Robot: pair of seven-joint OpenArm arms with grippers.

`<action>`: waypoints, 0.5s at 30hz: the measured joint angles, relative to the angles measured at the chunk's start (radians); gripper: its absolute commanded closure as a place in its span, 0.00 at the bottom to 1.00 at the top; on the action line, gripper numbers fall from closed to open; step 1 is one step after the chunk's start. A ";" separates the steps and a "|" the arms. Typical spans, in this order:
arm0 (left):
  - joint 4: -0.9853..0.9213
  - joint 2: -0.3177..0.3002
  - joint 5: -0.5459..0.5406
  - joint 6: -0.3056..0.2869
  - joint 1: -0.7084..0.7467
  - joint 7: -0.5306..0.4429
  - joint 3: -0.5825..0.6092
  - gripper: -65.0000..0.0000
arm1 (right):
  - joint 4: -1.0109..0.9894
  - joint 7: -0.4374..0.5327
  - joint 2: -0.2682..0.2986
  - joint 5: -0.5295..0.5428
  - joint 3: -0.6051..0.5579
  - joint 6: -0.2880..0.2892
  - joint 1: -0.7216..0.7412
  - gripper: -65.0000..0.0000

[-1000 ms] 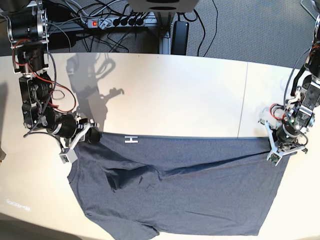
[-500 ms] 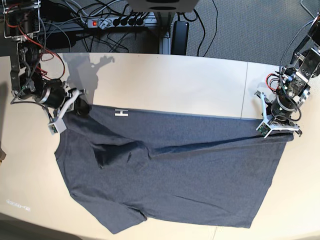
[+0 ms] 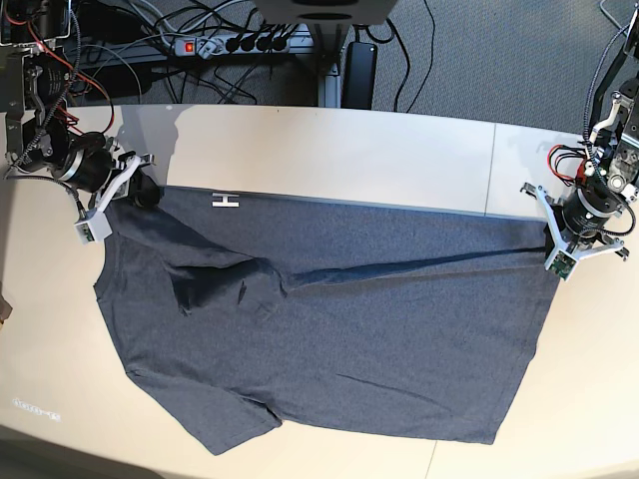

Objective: Fold the T-shirt properly
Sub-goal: 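Pull both grippers apart and away from the hem, flattening the shirt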

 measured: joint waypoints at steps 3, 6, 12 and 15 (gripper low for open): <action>-0.001 0.009 -0.005 -0.011 -0.013 0.001 0.002 0.98 | 0.000 0.008 -0.001 -0.004 0.000 0.000 0.005 1.00; -0.022 0.020 -0.013 -0.023 -0.032 -0.008 0.001 0.98 | 0.000 0.013 -0.003 -0.011 0.000 0.000 0.007 1.00; -0.144 0.089 -0.020 -0.055 -0.100 -0.011 0.002 0.98 | -0.001 0.014 -0.003 -0.011 0.000 0.000 0.008 1.00; -0.207 0.111 -0.021 -0.084 -0.156 -0.016 0.001 0.98 | -0.001 0.014 -0.003 -0.011 0.000 0.000 0.008 1.00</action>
